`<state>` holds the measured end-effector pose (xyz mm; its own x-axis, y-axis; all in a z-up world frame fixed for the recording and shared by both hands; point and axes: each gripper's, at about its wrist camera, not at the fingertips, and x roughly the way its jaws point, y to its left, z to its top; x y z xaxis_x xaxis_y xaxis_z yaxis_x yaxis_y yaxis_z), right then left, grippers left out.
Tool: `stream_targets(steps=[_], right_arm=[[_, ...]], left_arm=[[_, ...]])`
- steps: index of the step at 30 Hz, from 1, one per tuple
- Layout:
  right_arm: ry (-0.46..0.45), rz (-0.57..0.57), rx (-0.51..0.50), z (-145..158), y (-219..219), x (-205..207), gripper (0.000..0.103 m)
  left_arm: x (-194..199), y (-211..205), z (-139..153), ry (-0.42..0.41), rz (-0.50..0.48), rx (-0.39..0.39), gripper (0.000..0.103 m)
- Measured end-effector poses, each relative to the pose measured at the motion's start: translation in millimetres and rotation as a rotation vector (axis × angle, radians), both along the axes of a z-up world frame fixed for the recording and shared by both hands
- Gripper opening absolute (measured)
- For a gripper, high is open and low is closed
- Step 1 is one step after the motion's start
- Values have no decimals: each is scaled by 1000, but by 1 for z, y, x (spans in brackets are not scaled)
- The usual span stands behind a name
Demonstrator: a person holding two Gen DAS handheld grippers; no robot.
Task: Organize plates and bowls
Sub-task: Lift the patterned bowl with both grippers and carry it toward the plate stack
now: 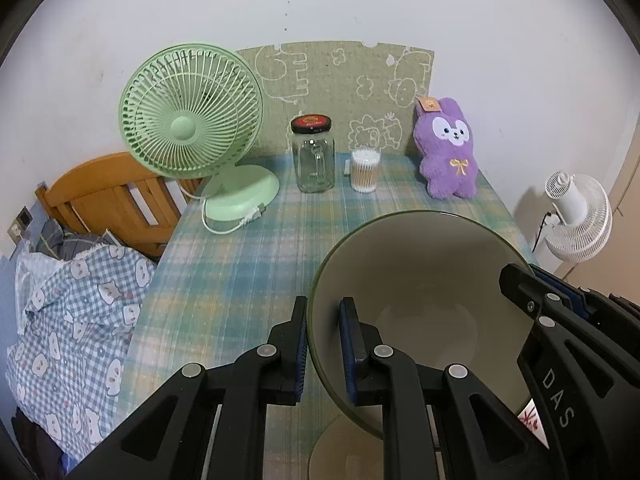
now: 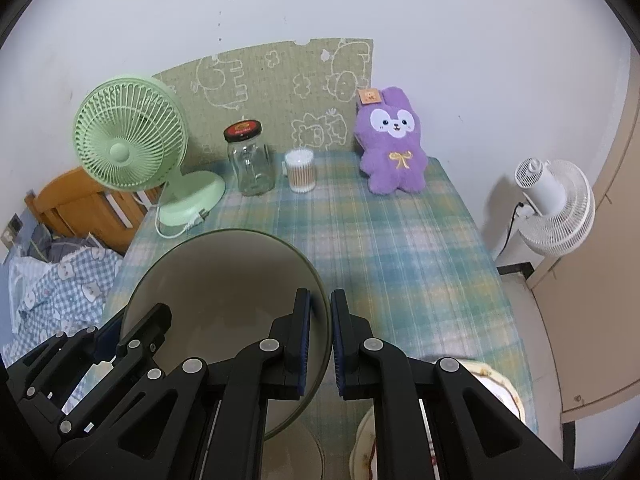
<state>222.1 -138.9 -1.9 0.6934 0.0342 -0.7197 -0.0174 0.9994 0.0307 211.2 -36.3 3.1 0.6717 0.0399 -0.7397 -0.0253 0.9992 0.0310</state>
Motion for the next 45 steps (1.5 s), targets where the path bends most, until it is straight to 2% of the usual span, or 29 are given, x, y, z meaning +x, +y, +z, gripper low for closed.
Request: stream_targets(steps=[20,45], right_arm=[[99,-13,7,-49,8,-54,13],[180,-37,-30,-88,7,-64,13]], left_arm=[[-48,9,-44,86,-13,-1,12],[-62,4,-80,149,-28,0,12]])
